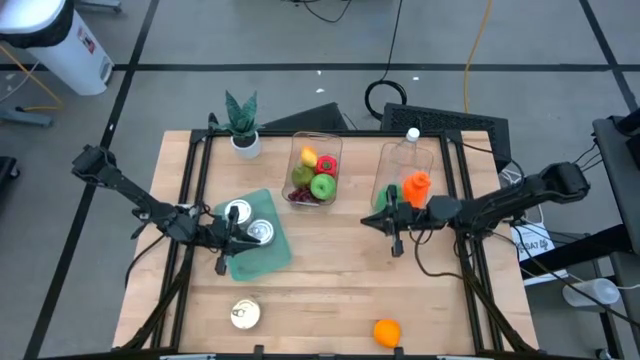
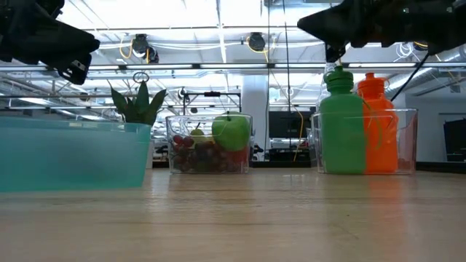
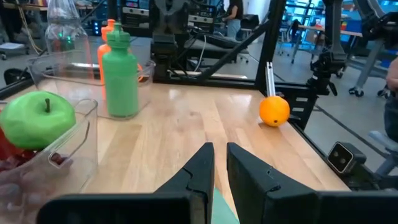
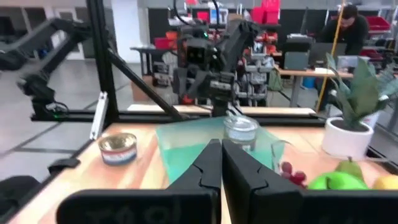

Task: Pick & Place Food Item
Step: Adjust the blue and pink tuna can

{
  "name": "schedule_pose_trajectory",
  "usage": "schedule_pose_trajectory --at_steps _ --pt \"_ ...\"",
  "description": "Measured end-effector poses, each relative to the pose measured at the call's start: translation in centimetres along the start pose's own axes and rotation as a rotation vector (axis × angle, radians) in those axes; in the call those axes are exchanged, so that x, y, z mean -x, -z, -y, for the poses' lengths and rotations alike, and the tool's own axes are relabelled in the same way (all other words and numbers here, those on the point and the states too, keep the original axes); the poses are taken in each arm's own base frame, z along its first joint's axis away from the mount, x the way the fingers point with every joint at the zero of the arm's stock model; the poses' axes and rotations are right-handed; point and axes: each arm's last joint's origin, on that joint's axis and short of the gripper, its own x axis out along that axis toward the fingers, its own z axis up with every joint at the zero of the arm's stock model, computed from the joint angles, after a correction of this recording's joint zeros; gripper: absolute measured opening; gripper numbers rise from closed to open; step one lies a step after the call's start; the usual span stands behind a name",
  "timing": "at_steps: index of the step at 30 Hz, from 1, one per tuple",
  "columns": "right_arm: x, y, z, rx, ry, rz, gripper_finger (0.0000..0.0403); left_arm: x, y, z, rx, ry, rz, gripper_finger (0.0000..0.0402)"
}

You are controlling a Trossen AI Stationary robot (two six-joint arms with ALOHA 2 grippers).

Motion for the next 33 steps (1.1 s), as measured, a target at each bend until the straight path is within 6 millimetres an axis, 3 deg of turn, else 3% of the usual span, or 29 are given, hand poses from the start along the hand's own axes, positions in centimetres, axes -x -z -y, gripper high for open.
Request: schedule_pose_trajectory --at_steps 11,17,21,25,29,33 --pt "0.0 0.0 -1.3 0.049 -0.058 0.012 0.0001 0.0 0.0 0.1 0.05 0.022 -0.004 0.0049" --pt "0.0 0.0 -1.2 0.05 -0.053 0.011 0.0001 -0.2 -1.4 1.8 0.164 0.064 -0.183 0.0049" --pt "0.0 0.0 -1.0 0.05 -0.043 0.011 0.0001 -0.5 -2.5 4.3 0.207 0.094 -0.326 0.0049" --pt "0.0 0.0 -1.0 0.046 -0.042 0.012 0.0002 -1.1 -3.4 8.1 0.246 0.192 -0.47 0.005" --pt "0.0 0.0 -1.0 0.046 -0.042 0.012 0.0002 -1.5 -2.6 12.5 0.216 0.295 -0.645 0.0049" --pt "0.0 0.0 -1.0 0.046 -0.042 0.012 0.0002 -1.7 -0.4 16.1 0.208 0.333 -0.789 0.0049"
